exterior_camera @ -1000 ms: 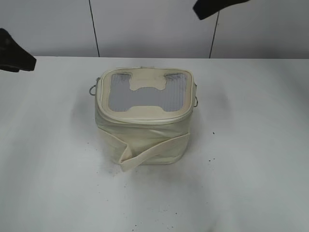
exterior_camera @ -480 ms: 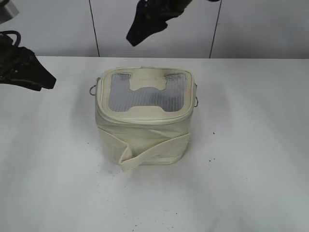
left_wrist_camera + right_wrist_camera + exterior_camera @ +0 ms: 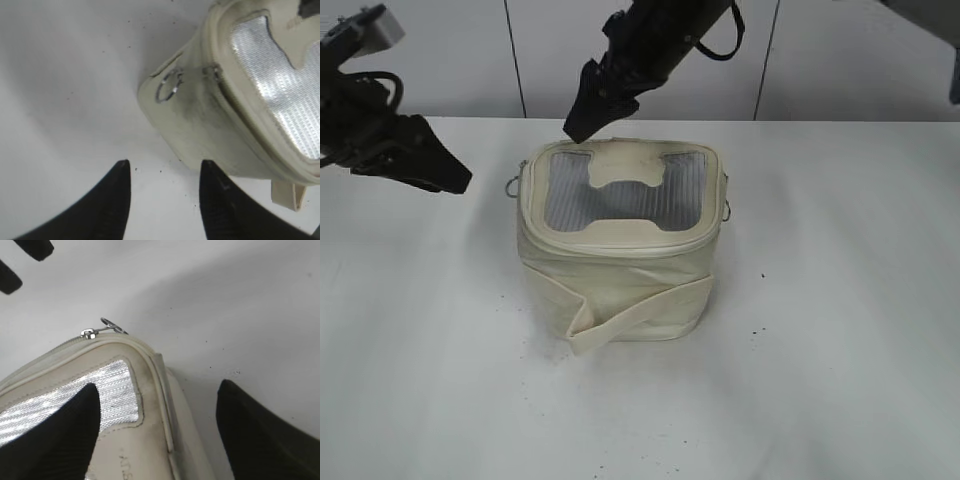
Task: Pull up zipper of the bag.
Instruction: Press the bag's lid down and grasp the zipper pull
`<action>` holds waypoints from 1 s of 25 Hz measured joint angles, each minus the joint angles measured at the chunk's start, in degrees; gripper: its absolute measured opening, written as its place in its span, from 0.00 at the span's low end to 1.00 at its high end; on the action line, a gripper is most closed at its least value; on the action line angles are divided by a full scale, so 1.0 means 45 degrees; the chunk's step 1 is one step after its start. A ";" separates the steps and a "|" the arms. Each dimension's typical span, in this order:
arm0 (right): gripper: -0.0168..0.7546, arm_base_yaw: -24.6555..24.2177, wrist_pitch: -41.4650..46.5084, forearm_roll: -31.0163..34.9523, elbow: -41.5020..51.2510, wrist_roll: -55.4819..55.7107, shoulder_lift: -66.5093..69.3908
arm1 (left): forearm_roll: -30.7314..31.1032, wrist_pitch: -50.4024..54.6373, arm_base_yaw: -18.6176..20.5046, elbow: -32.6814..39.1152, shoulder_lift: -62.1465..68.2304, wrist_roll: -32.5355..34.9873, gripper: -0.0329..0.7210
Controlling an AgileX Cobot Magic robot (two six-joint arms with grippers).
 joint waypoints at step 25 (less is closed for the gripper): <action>0.63 0.0000 -0.0150 0.0406 -0.0027 -0.0525 0.0828 | 0.0923 -0.0118 -0.0978 -0.1501 0.1163 0.0163 0.52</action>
